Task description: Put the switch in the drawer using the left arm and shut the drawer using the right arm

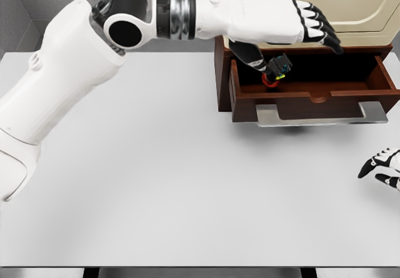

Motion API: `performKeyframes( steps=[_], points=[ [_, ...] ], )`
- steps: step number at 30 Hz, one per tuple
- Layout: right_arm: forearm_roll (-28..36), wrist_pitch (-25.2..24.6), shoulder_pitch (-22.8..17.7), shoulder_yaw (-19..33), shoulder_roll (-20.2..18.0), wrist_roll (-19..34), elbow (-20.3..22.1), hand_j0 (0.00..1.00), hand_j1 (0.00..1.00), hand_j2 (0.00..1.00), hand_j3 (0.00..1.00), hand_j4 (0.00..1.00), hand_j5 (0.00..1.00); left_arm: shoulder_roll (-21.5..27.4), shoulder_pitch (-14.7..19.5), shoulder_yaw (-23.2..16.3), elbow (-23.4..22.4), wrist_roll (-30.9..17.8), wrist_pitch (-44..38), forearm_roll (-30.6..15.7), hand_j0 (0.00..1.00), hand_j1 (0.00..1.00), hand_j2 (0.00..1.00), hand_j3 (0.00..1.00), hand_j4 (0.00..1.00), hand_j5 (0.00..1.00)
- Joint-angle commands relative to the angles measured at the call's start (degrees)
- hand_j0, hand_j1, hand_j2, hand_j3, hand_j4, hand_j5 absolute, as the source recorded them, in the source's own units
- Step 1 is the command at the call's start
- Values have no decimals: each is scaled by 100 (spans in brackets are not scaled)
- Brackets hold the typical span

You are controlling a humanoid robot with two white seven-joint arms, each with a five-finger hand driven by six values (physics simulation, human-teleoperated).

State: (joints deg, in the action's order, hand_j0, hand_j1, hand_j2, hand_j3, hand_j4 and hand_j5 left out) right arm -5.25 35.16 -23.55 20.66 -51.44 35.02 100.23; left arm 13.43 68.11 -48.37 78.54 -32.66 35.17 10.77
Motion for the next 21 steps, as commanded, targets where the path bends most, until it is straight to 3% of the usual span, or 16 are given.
performKeyframes(
  steps=[1, 3, 5, 12, 15, 17, 19, 21],
  points=[
    [42, -16, 0, 0, -6, -2, 5, 50, 50, 50, 50, 50, 50, 608, 0, 20, 1066, 31, -17, -672, 100, 100, 100, 100, 100, 100],
    [50, -16, 0, 8, -15, -2, 5, 50, 50, 50, 50, 50, 50, 1126, 18, 143, 1594, 40, -17, -1155, 100, 100, 100, 100, 100, 100],
    [59, -16, 0, 35, -24, -2, -3, 49, 49, 49, 49, 49, 49, 1434, 18, 170, 1840, 49, -17, -1402, 100, 100, 100, 100, 100, 100],
    [156, -16, 246, 44, -59, -2, -4, 48, 48, 48, 48, 48, 48, 1469, 0, 152, 1805, 49, -17, -1393, 100, 100, 100, 100, 100, 100],
    [253, -16, 404, 26, -68, -2, -4, 48, 48, 48, 48, 48, 48, 1759, 26, 65, 1779, 49, -17, -1340, 100, 100, 100, 100, 100, 100],
    [253, -16, 483, 0, -68, -2, -4, 48, 48, 48, 48, 48, 48, 1891, 316, -366, 1814, 84, -17, -1454, 100, 100, 100, 100, 100, 100],
    [253, -16, 571, -53, -77, -2, -4, 48, 48, 48, 48, 48, 48, 2225, 658, -1375, 1892, 154, -17, -2850, 100, 100, 100, 100, 100, 100],
    [253, -16, 642, -141, -77, -2, -4, 48, 48, 48, 48, 48, 48, 2322, 817, -1702, 2245, 110, -17, -3106, 99, 99, 99, 99, 99, 99]
  ],
)
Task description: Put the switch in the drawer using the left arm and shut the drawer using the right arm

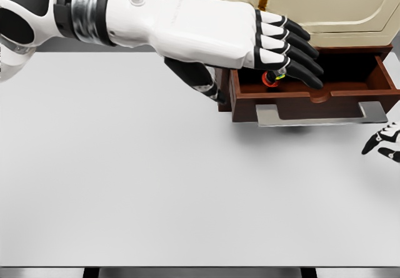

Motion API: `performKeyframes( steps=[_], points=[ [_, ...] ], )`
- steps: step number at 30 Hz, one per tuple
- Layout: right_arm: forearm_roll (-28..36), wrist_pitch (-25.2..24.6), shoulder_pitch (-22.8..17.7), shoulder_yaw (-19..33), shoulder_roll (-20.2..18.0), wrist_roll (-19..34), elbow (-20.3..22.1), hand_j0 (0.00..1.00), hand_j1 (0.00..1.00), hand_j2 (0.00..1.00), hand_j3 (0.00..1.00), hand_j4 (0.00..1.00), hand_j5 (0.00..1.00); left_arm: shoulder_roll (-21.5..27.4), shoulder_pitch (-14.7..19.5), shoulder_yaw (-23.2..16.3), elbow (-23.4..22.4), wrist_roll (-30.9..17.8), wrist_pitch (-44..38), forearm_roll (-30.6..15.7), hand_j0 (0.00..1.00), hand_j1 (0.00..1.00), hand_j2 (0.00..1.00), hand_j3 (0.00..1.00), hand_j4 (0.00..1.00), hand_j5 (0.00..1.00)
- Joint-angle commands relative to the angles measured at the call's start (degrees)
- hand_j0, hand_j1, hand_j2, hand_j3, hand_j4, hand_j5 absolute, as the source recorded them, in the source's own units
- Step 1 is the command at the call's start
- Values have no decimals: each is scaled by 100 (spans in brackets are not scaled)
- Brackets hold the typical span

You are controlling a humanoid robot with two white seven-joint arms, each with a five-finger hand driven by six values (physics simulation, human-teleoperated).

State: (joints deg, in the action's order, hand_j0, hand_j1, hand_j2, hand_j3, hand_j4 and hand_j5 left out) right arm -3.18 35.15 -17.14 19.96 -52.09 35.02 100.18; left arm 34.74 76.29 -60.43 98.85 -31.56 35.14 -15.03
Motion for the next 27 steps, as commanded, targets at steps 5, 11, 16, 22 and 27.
performKeyframes(
  steps=[5, 11, 16, 22, 27],
  points=[
    [46, -15, -18, -106, -3, -2, 2, 49, 49, 49, 49, 49, 49, 507, 0, -954, 222, -344, -1131, -2944, 99, 99, 99, 99, 99, 99],
    [46, -15, 149, -115, -12, -2, -7, 49, 49, 49, 49, 49, 49, 534, 9, -927, 222, 631, -3733, -4333, 100, 100, 100, 100, 100, 100],
    [46, -15, 545, -581, -126, -2, -7, 49, 49, 49, 49, 49, 49, 490, -70, -1120, 222, 1389, -4059, -4245, 100, 100, 100, 100, 100, 100],
    [46, -15, 773, -739, -197, -2, -33, 49, 49, 49, 49, 49, 49, 551, -105, -1121, 222, 1337, -3901, -4254, 100, 100, 100, 100, 100, 100],
    [46, -15, 958, -783, -197, -2, -59, 49, 49, 49, 49, 49, 49, 797, -114, -1121, 222, 652, -3365, -4315, 100, 100, 100, 100, 100, 100]
  ],
)
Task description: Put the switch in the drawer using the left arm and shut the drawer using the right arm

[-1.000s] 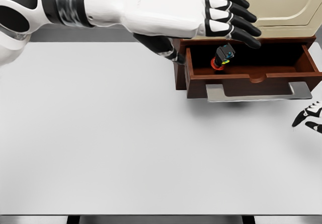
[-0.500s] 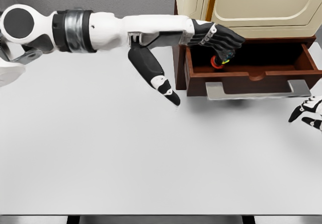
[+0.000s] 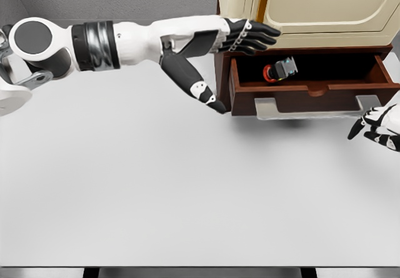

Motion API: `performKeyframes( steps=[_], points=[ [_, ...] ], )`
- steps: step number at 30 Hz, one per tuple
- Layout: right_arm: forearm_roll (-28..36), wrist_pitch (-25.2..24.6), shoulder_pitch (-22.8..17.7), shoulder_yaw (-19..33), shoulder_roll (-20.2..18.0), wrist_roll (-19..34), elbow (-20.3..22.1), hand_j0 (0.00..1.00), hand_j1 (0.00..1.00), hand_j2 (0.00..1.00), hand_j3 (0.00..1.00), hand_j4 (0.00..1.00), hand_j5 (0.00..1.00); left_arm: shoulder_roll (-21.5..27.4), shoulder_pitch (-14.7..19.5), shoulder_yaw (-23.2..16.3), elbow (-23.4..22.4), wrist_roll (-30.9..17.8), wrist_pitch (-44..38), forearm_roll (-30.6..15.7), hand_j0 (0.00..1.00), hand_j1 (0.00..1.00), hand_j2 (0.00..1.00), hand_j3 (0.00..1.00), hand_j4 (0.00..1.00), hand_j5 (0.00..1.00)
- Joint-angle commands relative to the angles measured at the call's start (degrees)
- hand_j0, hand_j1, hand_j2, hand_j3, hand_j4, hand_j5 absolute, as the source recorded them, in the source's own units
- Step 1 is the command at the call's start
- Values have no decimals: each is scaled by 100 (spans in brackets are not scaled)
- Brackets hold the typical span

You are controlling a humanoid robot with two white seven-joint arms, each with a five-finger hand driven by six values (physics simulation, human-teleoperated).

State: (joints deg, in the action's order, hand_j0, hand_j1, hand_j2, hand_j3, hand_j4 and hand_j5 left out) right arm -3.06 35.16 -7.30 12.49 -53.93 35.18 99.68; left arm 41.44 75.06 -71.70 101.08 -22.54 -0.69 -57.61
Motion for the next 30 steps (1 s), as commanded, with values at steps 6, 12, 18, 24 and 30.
performKeyframes(
  steps=[6, 12, 18, 24, 30],
  points=[
    [-2, -16, 413, -590, -3, -18, -151, 49, 49, 49, 49, 49, 49, 1156, -457, -11, -1, -1246, 1950, -66, 100, 100, 100, 100, 100, 100],
    [7, -16, 554, -598, -3, -18, -204, 49, 49, 49, 49, 49, 49, 1499, -413, -29, -9, -1246, 2513, 1759, 100, 100, 100, 100, 100, 100],
    [7, -16, 896, -889, 14, -18, -318, 49, 49, 49, 49, 49, 49, 1850, -351, -116, -229, -1246, 3569, 3590, 100, 100, 100, 100, 100, 100],
    [-11, -16, 1318, -1301, 50, -18, -696, 49, 49, 49, 49, 49, 49, 1719, -483, 147, -264, -1246, 3569, 4891, 100, 100, 100, 100, 100, 100],
    [-28, -16, 1714, -1714, 85, -18, -1021, 49, 49, 49, 49, 49, 49, 1780, -483, 165, -335, -1246, 3569, 4882, 100, 100, 100, 100, 100, 100]
  ],
)
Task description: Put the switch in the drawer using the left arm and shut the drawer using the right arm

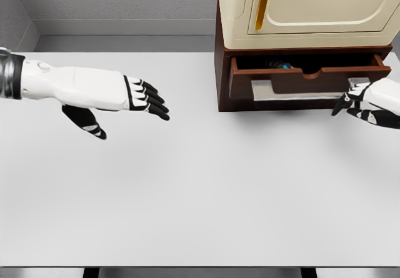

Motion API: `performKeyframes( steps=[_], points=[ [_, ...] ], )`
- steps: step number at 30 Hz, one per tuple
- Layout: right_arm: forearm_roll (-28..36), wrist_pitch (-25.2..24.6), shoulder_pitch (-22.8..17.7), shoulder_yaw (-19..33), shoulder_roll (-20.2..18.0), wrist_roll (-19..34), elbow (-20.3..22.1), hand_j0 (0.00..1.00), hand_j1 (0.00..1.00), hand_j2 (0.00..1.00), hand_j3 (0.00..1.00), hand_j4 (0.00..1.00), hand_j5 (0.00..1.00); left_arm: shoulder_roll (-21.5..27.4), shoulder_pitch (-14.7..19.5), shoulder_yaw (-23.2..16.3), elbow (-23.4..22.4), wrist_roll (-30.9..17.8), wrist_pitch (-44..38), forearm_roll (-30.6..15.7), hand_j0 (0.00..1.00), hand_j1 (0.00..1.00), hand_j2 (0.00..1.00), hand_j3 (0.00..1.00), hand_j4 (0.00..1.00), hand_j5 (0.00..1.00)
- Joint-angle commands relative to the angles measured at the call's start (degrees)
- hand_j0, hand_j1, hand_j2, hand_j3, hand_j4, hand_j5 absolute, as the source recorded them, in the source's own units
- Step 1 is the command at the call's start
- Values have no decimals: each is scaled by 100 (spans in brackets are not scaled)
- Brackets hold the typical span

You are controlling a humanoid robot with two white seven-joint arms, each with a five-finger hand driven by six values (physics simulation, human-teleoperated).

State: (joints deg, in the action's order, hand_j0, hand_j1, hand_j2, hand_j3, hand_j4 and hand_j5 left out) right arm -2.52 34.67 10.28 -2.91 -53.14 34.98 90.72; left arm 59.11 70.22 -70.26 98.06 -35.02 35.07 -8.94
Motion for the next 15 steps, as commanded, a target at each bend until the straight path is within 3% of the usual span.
performKeyframes(
  steps=[1, 8, 11, 13, 14, 15],
  points=[
    [-82, 33, 9, -210, 23, 2, -160, 49, 49, 49, 49, 49, 49, 12, -9, 21, -85, 2, -7, 6, 100, 100, 100, 100, 100, 100],
    [-90, 33, 571, -640, 190, 2, -485, 49, 49, 49, 49, 49, 49, -5, -9, -6, -261, 2, -7, 23, 100, 100, 100, 100, 100, 100],
    [-143, 33, 475, -676, 155, 2, -450, 50, 50, 50, 50, 50, 50, 12, -26, -41, -261, 2, -7, 32, 100, 100, 100, 100, 100, 100],
    [-161, 33, 185, -676, 129, 2, -222, 50, 50, 50, 50, 50, 50, 21, -79, -41, -261, 2, -7, 41, 100, 100, 100, 100, 100, 100],
    [-169, 33, 70, -667, 111, 2, 33, 56, 56, 56, 56, 56, 56, 13, -88, -41, -261, 2, -7, 41, 100, 100, 100, 100, 100, 100],
    [-161, 33, 70, -658, 111, 2, 226, 89, 89, 89, 89, 89, 89, 13, -88, -41, -252, 2, -7, 41, 100, 100, 100, 100, 100, 100]
  ],
)
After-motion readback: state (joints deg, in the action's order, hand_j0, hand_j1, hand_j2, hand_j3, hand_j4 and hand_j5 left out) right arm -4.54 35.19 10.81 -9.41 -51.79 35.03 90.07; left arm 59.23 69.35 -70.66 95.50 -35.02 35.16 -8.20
